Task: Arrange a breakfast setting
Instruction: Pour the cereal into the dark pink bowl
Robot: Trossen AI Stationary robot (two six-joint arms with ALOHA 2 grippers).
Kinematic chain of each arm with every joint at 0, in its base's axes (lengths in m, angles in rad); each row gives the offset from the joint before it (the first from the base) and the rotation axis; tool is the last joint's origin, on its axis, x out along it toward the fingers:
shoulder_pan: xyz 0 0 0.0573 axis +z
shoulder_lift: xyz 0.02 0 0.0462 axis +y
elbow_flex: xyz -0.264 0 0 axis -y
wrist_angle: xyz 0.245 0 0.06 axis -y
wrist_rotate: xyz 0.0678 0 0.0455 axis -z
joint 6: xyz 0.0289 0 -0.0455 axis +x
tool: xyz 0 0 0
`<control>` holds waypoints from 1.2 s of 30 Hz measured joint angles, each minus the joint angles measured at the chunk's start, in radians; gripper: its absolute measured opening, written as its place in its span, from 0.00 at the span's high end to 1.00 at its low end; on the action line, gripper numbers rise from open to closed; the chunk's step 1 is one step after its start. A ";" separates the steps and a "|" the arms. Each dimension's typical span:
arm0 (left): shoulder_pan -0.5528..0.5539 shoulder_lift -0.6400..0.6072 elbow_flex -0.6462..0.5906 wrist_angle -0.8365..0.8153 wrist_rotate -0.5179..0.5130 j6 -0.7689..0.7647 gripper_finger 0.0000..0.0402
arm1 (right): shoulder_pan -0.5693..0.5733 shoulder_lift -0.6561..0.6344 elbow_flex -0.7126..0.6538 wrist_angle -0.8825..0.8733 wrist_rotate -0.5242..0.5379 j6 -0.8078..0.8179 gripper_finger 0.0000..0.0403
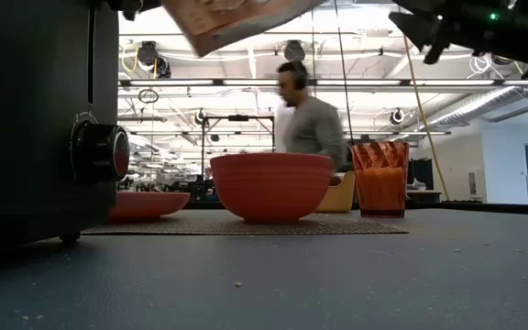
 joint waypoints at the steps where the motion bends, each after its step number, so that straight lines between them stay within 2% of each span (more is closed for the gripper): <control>1: 0.000 -0.020 0.000 -0.044 0.000 -0.013 0.39 | 0.000 -0.005 -0.007 0.000 0.002 0.000 0.47; 6: -0.002 -0.096 0.000 -0.245 0.005 -0.072 0.39 | 0.000 -0.018 -0.022 0.000 0.003 0.014 0.47; 11: -0.002 -0.141 0.000 -0.377 0.057 -0.124 0.39 | 0.000 -0.019 -0.022 0.000 0.003 0.030 0.47; 22: -0.002 -0.186 0.000 -0.592 0.152 -0.186 0.39 | 0.000 -0.019 -0.022 0.000 0.003 0.030 0.47; 28: -0.002 -0.224 0.000 -0.676 0.156 -0.230 0.39 | 0.000 -0.018 -0.022 0.000 0.003 0.030 0.47; 36: -0.002 -0.234 0.001 -0.765 0.239 -0.320 0.39 | 0.000 -0.018 -0.022 -0.015 0.003 0.028 0.47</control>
